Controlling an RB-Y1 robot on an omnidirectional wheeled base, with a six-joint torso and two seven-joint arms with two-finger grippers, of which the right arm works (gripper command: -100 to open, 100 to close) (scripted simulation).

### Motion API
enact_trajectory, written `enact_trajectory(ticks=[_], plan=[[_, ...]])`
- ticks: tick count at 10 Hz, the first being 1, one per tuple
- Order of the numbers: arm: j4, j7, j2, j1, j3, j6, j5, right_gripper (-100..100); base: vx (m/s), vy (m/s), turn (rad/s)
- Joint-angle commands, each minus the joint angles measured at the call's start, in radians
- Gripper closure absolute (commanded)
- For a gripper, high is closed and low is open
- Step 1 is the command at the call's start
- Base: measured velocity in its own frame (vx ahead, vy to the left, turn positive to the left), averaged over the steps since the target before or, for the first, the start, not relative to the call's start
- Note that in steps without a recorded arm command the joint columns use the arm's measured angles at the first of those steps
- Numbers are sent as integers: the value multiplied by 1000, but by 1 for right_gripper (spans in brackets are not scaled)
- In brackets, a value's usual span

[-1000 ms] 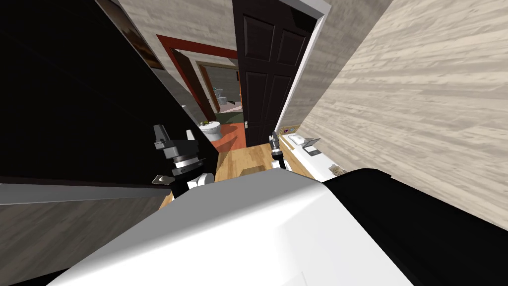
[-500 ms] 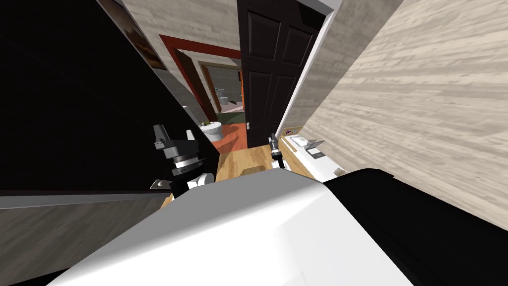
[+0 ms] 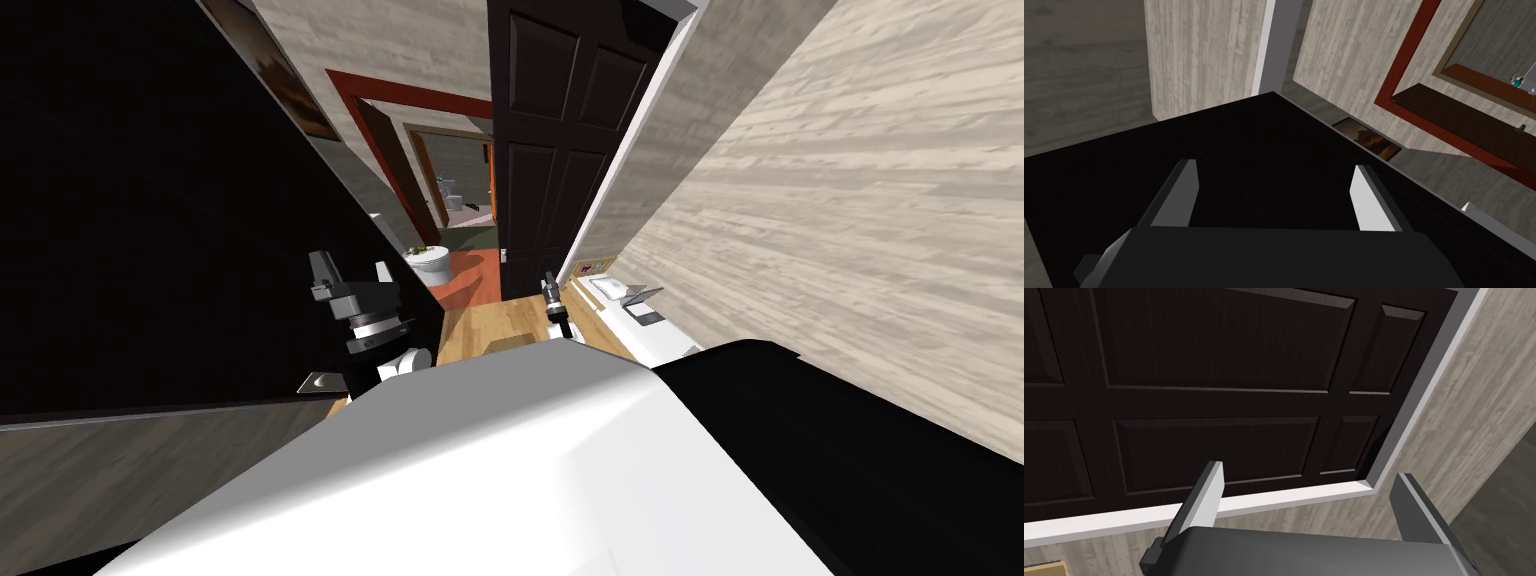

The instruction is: Pull the door open

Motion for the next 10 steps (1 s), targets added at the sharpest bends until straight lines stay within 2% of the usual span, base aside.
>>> enact_trajectory(ticks=[1, 10], plan=[[47, -5, -3, -16, -7, -16, 1, -100, 104, 26, 34], [269, -38, -23, -91, -40, -67, 10, -100, 102, 28, 34]])
